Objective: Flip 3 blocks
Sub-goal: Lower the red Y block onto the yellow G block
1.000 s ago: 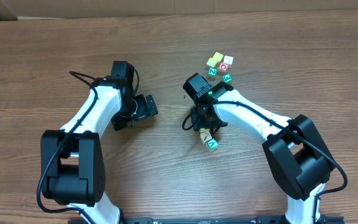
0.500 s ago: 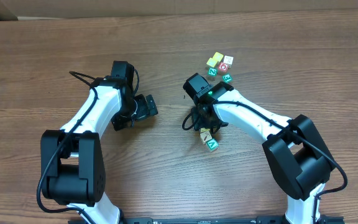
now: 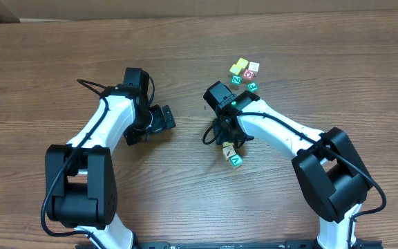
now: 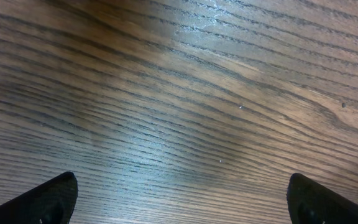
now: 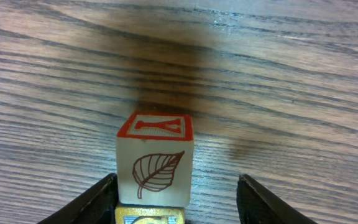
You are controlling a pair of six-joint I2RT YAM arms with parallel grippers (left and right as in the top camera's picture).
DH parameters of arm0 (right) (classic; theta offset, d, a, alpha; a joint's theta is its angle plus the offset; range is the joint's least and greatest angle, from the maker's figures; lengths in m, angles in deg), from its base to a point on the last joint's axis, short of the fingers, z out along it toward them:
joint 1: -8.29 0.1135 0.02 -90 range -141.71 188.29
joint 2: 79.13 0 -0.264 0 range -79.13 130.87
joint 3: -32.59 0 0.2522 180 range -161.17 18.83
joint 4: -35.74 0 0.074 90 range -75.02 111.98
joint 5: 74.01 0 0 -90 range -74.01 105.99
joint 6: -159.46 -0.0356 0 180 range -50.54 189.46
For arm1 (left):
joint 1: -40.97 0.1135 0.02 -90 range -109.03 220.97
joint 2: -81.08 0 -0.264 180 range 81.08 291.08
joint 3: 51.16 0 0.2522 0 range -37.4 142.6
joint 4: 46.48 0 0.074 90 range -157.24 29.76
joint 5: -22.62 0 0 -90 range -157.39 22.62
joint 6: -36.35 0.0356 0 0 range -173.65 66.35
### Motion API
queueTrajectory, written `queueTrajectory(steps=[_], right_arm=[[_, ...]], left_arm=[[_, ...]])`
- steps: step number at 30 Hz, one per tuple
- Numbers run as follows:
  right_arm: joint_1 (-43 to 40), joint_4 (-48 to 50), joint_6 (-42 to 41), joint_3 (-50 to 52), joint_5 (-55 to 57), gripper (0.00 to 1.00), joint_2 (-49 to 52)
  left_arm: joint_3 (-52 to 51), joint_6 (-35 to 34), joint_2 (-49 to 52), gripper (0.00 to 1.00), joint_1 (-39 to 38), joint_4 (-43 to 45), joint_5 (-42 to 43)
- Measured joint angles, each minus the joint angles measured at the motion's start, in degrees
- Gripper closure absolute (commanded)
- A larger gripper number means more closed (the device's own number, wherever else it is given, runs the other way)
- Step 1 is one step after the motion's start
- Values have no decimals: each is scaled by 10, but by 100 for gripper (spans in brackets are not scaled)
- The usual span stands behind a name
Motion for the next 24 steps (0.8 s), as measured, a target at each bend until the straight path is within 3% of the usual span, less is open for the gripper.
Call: queueTrajectory(steps=[12,24], right_arm=[[0,1,-1,0,-23,34,0],[1,-73,8,-13,-60,32,0]], left_arm=[[0,0,0,0,0,0,0],[0,0,0,0,0,0,0]])
